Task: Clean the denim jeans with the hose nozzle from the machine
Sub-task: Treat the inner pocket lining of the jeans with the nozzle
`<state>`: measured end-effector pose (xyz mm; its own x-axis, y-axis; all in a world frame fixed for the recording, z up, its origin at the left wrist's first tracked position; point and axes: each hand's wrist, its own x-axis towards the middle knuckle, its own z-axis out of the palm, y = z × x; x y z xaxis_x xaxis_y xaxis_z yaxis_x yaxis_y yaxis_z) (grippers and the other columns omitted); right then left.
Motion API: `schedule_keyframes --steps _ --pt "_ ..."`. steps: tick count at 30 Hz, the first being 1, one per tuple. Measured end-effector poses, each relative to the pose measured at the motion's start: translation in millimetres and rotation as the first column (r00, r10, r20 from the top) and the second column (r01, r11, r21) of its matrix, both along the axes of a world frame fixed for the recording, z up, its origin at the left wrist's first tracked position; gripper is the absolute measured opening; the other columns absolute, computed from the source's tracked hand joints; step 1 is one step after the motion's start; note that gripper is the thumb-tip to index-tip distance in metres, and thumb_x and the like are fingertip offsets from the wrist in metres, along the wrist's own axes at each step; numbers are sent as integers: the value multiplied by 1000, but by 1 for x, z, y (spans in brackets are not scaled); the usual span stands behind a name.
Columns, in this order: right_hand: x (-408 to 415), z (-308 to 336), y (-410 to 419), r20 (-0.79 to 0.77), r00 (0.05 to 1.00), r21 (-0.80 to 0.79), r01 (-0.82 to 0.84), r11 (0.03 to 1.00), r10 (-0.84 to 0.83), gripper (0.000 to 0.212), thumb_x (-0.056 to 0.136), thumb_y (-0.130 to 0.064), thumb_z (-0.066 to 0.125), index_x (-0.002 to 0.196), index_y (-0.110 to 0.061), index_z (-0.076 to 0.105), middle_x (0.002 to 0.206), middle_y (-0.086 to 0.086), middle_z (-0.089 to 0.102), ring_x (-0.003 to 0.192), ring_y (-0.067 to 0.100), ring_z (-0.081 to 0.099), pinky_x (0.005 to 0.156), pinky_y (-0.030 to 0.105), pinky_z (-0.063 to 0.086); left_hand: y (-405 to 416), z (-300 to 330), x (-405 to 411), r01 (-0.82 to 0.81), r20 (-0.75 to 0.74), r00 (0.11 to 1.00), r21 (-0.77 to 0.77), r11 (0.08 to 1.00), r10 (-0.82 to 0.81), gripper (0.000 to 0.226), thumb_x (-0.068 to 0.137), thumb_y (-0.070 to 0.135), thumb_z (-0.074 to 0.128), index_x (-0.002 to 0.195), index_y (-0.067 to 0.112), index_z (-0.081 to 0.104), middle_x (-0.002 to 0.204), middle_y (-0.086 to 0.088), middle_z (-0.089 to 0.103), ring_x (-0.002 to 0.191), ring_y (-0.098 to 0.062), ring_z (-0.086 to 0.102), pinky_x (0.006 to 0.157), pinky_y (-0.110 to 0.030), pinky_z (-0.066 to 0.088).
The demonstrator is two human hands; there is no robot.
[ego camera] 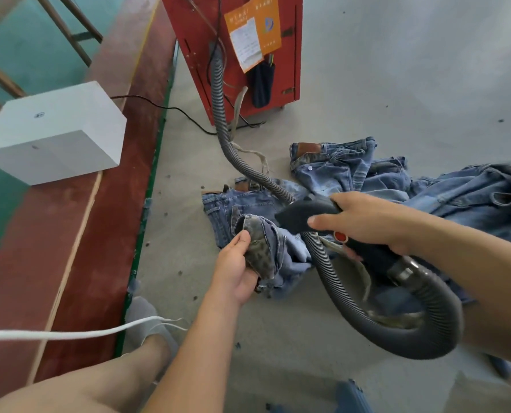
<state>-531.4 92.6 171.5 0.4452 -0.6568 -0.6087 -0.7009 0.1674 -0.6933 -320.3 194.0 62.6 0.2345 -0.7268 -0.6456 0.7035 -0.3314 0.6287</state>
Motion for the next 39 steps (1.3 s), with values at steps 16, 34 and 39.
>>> schedule_keyframes --steps 16,34,39 --pt "4 -10 19 -71 964 -83 -262 961 257 25 91 -47 71 96 -26 58 56 -7 65 45 16 63 45 26 51 -11 16 -3 -213 -232 941 153 965 244 26 111 17 44 108 1 64 86 -20 75 69 -29 76 56 -41 62" --pt "19 -24 10 101 969 98 215 972 -225 33 97 -35 72 105 -5 61 65 8 60 48 23 59 50 33 53 0 22 -7 -52 -226 971 125 991 79 36 111 24 44 117 -3 67 104 -22 76 103 -31 70 92 -44 55" --pt "17 -30 3 185 786 236 547 803 -590 33 84 -27 87 76 -4 65 61 14 62 50 24 57 60 37 55 -3 28 -13 -5 -95 995 58 998 10 31 109 23 48 119 2 68 104 -17 76 90 -28 73 76 -39 60"
